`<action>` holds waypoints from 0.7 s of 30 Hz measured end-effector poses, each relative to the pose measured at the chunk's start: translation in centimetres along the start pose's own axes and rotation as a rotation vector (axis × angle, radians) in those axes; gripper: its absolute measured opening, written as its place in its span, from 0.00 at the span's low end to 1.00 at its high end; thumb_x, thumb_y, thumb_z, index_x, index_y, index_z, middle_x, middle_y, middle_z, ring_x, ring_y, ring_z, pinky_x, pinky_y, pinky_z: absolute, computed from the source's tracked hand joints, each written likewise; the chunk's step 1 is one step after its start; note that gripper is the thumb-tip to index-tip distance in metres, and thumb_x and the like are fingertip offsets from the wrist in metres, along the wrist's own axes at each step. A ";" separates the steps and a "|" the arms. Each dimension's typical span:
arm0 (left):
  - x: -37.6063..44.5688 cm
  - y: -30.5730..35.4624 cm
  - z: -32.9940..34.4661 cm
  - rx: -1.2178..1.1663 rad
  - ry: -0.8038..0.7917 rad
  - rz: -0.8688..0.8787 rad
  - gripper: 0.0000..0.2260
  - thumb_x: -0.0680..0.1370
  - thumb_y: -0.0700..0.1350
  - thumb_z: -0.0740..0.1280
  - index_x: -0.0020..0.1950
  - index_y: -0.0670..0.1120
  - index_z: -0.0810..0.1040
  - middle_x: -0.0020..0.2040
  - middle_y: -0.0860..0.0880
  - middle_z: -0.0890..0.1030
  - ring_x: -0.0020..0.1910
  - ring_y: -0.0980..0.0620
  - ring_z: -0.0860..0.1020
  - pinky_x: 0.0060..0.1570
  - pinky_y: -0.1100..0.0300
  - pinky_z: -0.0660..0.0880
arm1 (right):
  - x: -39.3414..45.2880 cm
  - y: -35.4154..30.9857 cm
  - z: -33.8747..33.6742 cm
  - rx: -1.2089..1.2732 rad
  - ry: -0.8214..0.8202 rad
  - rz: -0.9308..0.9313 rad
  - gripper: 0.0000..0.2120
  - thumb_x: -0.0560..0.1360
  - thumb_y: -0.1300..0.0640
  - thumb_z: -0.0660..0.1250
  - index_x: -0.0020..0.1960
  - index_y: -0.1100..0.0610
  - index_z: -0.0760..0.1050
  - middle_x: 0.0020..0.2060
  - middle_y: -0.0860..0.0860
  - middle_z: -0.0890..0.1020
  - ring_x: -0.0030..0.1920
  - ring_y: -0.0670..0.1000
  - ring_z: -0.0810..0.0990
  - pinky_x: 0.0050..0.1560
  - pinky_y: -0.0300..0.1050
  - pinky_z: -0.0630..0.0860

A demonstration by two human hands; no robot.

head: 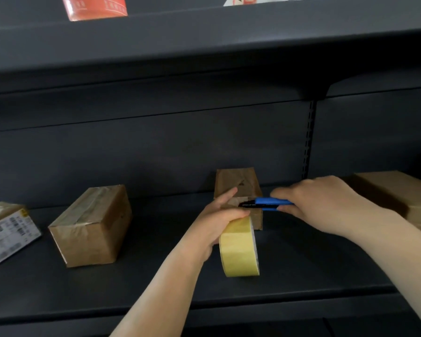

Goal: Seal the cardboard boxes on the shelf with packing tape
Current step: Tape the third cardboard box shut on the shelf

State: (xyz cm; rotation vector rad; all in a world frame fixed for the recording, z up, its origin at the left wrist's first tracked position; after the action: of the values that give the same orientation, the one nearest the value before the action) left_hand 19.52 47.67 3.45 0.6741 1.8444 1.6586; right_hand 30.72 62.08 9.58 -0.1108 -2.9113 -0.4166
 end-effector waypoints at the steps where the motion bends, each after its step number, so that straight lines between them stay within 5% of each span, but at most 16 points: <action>1: 0.0 0.1 0.0 0.005 0.000 0.000 0.29 0.72 0.43 0.71 0.69 0.62 0.67 0.48 0.58 0.75 0.36 0.62 0.82 0.31 0.69 0.76 | 0.1 0.0 0.0 -0.006 -0.021 -0.003 0.10 0.79 0.43 0.54 0.59 0.40 0.67 0.35 0.42 0.70 0.36 0.44 0.71 0.34 0.40 0.69; 7: -0.3 0.5 0.5 0.048 -0.035 -0.011 0.32 0.71 0.44 0.72 0.70 0.64 0.64 0.46 0.62 0.70 0.41 0.63 0.77 0.28 0.72 0.74 | -0.3 1.5 0.0 -0.135 -0.151 0.002 0.08 0.78 0.43 0.56 0.55 0.40 0.70 0.33 0.41 0.68 0.35 0.42 0.69 0.30 0.38 0.62; 11: -0.2 0.5 0.4 0.042 -0.046 -0.020 0.32 0.71 0.45 0.72 0.70 0.65 0.63 0.48 0.63 0.70 0.46 0.61 0.78 0.34 0.69 0.75 | -2.6 4.4 1.6 0.442 -0.244 0.150 0.10 0.77 0.44 0.60 0.44 0.49 0.74 0.32 0.45 0.78 0.29 0.43 0.76 0.30 0.39 0.71; 13: -0.2 0.5 0.3 0.041 -0.046 -0.026 0.32 0.71 0.45 0.72 0.70 0.65 0.64 0.49 0.62 0.73 0.46 0.59 0.79 0.36 0.67 0.76 | -3.5 4.8 3.3 0.596 -0.324 0.225 0.14 0.78 0.46 0.59 0.42 0.55 0.74 0.35 0.50 0.80 0.34 0.47 0.80 0.38 0.42 0.74; 16: -0.3 0.5 0.4 0.058 -0.041 -0.020 0.33 0.70 0.45 0.73 0.70 0.65 0.63 0.50 0.60 0.76 0.45 0.59 0.81 0.38 0.66 0.76 | -3.6 4.7 6.5 0.516 -0.448 0.323 0.18 0.80 0.45 0.54 0.51 0.57 0.76 0.48 0.53 0.79 0.49 0.50 0.77 0.51 0.43 0.71; 21: -0.4 0.6 0.6 0.061 -0.032 -0.022 0.34 0.70 0.44 0.73 0.71 0.64 0.63 0.51 0.59 0.76 0.49 0.56 0.79 0.42 0.63 0.76 | -2.4 4.1 7.0 0.164 -0.449 0.344 0.24 0.79 0.39 0.46 0.62 0.51 0.71 0.58 0.49 0.76 0.55 0.48 0.74 0.53 0.42 0.71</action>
State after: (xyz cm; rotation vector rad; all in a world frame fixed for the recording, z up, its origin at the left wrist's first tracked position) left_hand 20.25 47.84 4.02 0.6999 1.8800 1.5744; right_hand 32.14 67.92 3.60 -0.7563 -3.2456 -0.1004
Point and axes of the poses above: each hand's wrist, its own x-axis towards the middle knuckle, its own z-axis out of the palm, y = z × x, the point moved 3 cm from there along x, towards the middle knuckle
